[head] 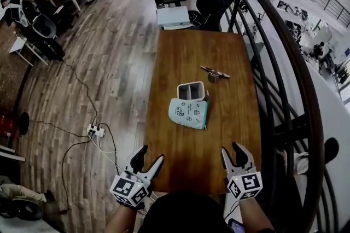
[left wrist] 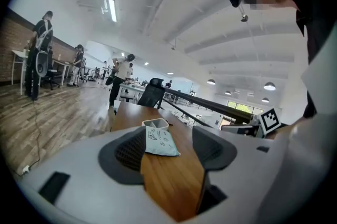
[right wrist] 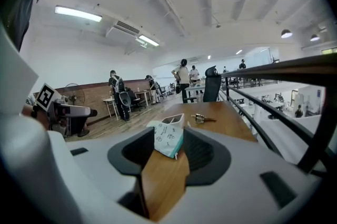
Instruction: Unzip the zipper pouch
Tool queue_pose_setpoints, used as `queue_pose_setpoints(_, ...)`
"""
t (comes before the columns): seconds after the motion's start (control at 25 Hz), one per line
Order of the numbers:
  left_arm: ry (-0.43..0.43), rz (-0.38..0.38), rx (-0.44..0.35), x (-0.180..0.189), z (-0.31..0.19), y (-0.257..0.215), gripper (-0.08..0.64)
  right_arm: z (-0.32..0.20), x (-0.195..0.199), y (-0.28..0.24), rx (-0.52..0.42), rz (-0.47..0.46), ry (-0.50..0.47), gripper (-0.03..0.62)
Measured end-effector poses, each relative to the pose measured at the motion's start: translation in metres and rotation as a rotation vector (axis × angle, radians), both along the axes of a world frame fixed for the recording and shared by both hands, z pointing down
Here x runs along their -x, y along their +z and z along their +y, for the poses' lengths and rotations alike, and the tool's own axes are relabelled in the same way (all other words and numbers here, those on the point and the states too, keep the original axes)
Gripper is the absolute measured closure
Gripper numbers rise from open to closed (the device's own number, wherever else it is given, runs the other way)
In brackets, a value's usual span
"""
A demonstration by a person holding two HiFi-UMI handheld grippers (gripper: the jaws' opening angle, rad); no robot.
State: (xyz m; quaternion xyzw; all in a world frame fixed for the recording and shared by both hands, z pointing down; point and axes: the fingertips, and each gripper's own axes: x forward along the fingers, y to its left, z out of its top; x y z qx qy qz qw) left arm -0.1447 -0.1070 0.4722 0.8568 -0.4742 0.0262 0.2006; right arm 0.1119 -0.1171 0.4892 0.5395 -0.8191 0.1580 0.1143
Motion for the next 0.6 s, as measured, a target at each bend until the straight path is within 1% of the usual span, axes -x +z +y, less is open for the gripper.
queue_pose_setpoints(0.16, -0.024, 0.001, 0.029, -0.004, 0.006, 0.003, 0.278, -0.029, 0.009, 0.024, 0.026, 0.024, -0.075, 0.428)
queue_pose_setpoints(0.24, -0.050, -0.008, 0.039, -0.001, 0.010, 0.004, 0.278, -0.046, 0.014, 0.036, 0.042, 0.031, -0.103, 0.428)
queue_pose_setpoints(0.48, -0.173, -0.052, 0.078, 0.029, 0.030, 0.008, 0.278, -0.086, 0.031, 0.072, 0.111, 0.025, -0.159, 0.428)
queue_pose_setpoints(0.6, -0.213, -0.063, 0.085, 0.039, 0.037, 0.010, 0.278, -0.099, 0.037, 0.091, 0.161, 0.024, -0.172, 0.426)
